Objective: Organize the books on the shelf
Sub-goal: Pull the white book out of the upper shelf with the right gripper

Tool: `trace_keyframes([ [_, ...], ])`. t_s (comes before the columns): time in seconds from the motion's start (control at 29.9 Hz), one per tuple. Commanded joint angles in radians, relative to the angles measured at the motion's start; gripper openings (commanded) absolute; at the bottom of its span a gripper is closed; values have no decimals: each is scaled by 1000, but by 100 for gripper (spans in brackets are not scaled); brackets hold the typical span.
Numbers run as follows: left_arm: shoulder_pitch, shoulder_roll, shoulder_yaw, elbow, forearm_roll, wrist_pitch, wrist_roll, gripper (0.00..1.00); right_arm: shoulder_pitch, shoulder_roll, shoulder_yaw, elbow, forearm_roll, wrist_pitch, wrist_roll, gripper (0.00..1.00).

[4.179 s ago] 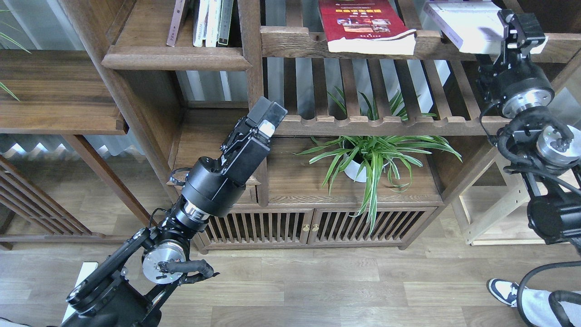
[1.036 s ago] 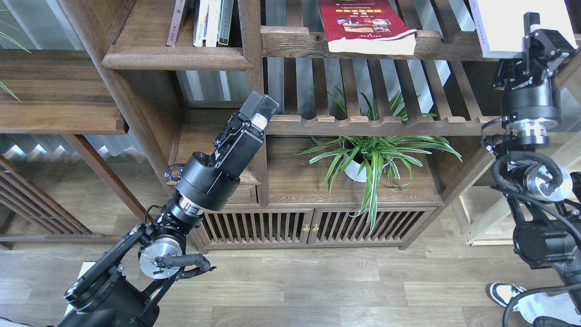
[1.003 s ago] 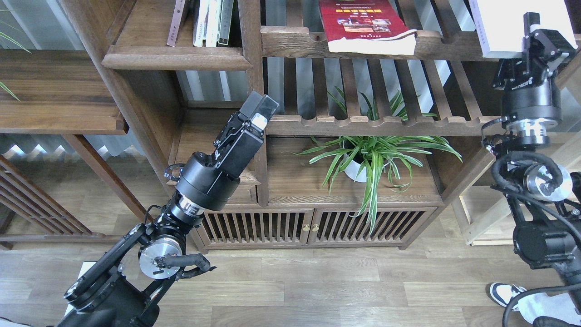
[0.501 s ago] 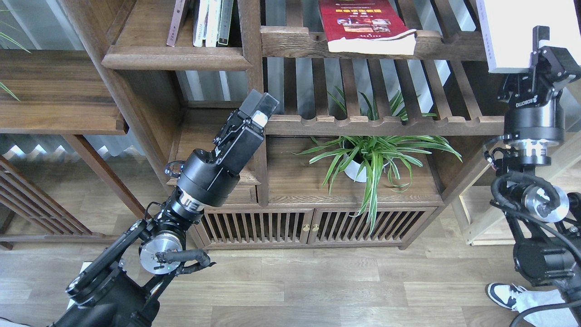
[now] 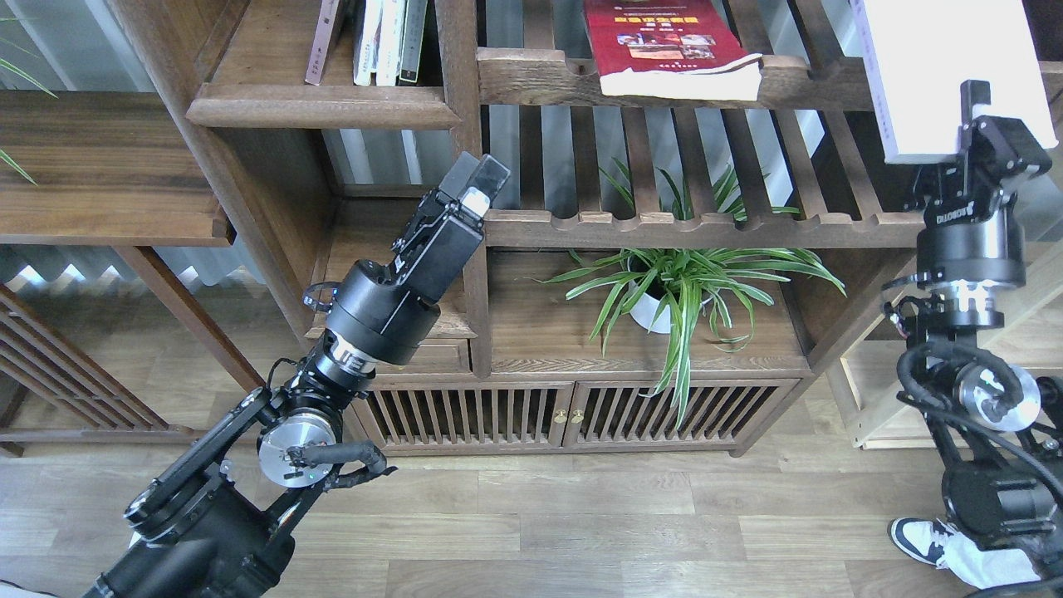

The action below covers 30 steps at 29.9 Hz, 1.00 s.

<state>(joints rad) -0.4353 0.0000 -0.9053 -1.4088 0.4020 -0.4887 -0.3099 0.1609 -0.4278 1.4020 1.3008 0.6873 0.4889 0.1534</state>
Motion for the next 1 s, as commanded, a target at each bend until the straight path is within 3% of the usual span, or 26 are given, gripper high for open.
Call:
trace_keyframes([
  [0.0,0,0,2,2,0,0,0,99,-14,0,0,3,-2,0,0,3],
  [0.97,-11,0,16,64,0,0,0,99,-98,-2,0,15,-3,0,-2,2],
])
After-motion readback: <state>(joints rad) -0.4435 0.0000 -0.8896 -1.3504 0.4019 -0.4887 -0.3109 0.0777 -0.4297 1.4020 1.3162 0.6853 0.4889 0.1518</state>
